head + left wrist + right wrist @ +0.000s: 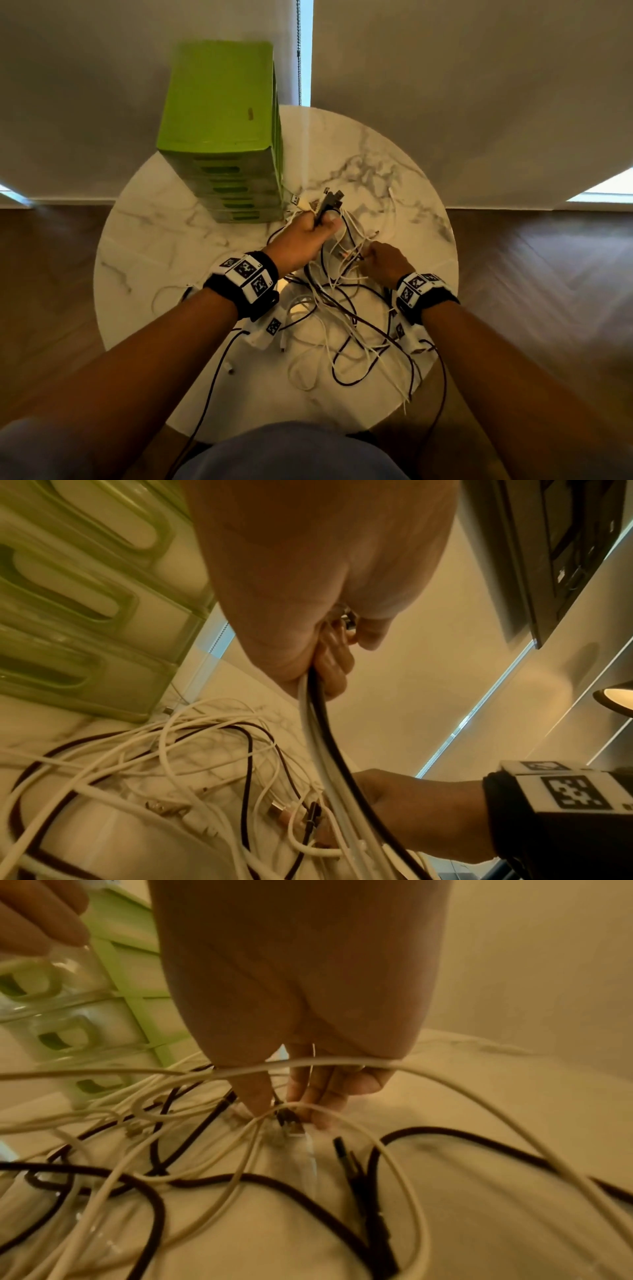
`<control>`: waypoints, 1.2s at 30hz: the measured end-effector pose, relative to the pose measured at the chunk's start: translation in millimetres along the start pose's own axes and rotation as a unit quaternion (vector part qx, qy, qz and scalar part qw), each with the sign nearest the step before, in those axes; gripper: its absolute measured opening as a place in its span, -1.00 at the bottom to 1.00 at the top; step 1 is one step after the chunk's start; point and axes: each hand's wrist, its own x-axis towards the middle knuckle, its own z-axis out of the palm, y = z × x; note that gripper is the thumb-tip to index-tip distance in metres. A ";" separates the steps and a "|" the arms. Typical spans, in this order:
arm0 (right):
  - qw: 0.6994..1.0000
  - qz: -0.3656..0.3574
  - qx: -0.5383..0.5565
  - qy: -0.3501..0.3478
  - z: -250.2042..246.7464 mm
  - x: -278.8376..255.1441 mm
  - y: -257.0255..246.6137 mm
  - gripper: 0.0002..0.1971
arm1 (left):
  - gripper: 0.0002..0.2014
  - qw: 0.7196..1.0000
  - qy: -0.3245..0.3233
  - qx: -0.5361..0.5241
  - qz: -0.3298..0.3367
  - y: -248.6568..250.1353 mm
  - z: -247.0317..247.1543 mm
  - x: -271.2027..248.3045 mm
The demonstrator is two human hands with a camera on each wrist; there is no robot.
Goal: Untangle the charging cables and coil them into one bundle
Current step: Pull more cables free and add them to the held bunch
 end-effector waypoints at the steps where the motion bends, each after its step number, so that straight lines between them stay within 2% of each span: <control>1: 1.000 -0.013 0.010 0.002 3.2 0.9 -1.3 -0.86 | -0.73 1.000 0.000 0.003 -0.001 -0.9 -0.4 1.1; 3: 1.000 -0.026 0.016 0.004 9.1 2.2 -0.5 -0.66 | -0.75 1.000 0.000 0.006 -0.001 -2.4 -0.8 3.3; 4: 0.999 -0.026 0.018 0.003 9.8 2.0 -1.0 -0.64 | -0.76 1.000 -0.002 0.003 -0.001 -2.2 -1.2 3.3; 8: 0.996 -0.008 0.089 -0.027 -5.7 1.5 -4.0 -0.72 | -0.73 1.000 0.003 -0.001 -0.012 -11.0 -4.3 7.5; 11: 0.979 0.003 0.201 0.022 -27.9 0.5 -1.7 -0.85 | -0.68 1.000 -0.005 -0.008 -0.015 -14.1 -5.5 7.0; 14: 0.947 0.003 0.310 0.089 -54.6 -6.9 -8.9 -0.87 | -0.72 1.000 -0.011 -0.020 -0.005 -13.3 -5.2 3.3; 17: 0.939 -0.030 0.313 0.139 -79.5 -17.4 -21.6 -0.90 | -0.74 0.999 -0.015 -0.029 0.004 -9.4 -4.6 -2.0; 22: 0.938 -0.126 0.280 0.163 -109.3 -42.7 -46.2 -0.89 | -0.78 0.998 -0.015 -0.044 0.031 2.8 -6.1 -15.2; 26: 0.922 -0.221 0.301 0.106 -130.0 -92.0 -76.6 -0.70 | -0.85 0.995 0.001 -0.070 0.073 12.4 -9.4 -28.3; 30: 0.910 -0.287 0.299 -0.009 -122.7 -134.1 -96.9 -0.78 | -0.79 0.990 -0.037 -0.009 0.139 21.3 -9.9 -43.6; 32: 0.895 -0.307 0.320 -0.039 -113.9 -145.3 -100.7 -0.76 | -0.81 0.985 -0.058 0.028 0.161 25.0 -6.7 -54.2; 34: 0.879 -0.313 0.358 -0.032 -104.7 -150.4 -101.4 -0.66 | -0.75 0.986 -0.048 0.027 0.156 24.4 -3.6 -62.9; 36: 0.863 -0.306 0.402 0.025 -92.0 -147.6 -97.7 -0.54 | -0.84 0.990 -0.040 0.012 0.131 18.1 -2.9 -65.2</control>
